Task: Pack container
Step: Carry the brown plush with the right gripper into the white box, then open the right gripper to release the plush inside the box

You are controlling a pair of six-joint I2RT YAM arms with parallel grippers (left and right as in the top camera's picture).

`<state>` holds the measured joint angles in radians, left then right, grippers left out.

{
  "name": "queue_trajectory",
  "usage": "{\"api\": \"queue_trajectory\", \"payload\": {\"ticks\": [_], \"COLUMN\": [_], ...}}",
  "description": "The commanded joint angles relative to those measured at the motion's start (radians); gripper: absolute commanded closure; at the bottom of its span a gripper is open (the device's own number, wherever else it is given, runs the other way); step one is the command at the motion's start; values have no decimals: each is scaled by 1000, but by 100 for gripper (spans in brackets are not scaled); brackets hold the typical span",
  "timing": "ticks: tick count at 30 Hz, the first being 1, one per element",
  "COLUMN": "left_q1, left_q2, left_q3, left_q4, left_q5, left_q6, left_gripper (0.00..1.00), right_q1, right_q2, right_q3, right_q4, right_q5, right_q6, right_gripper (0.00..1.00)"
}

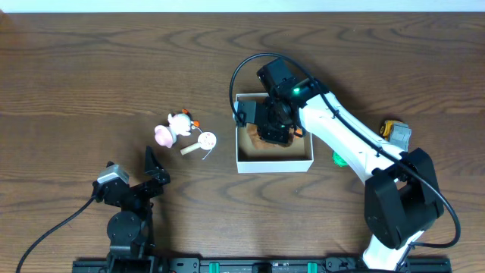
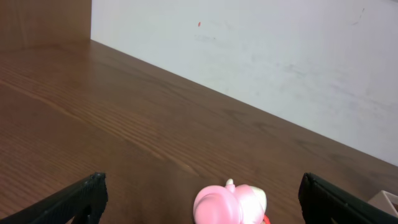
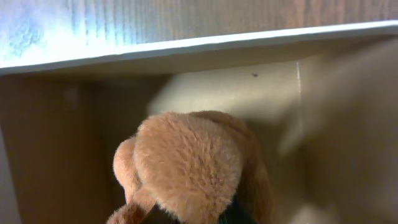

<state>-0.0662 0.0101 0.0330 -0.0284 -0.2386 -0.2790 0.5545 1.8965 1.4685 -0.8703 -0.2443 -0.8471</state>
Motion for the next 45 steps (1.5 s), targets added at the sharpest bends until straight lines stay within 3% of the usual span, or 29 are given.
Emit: {"api": "queue_trajectory", "payload": {"ticks": [1,9,43,45], "left_q1": [5,5,5,5], "left_q2": [-6,-6,-6,-6], "left_q3": [-29,-29,-29,-29], "left_q4": [-18,-18,-18,-18], "left_q5": [-4,-4,-4,-4], "left_q6": [20,20,20,20], "left_gripper": [2,2,2,2], "right_q1": [-4,-5,-11,-11], "right_q2": [6,7,119,119], "right_q3": [-5,-5,-5,-5], "right_q4": [16,53,320,318], "right_q5": [-21,84,83,84], "right_q6": [16,-41,-14,-14], "right_gripper": [99,99,99,95]}}
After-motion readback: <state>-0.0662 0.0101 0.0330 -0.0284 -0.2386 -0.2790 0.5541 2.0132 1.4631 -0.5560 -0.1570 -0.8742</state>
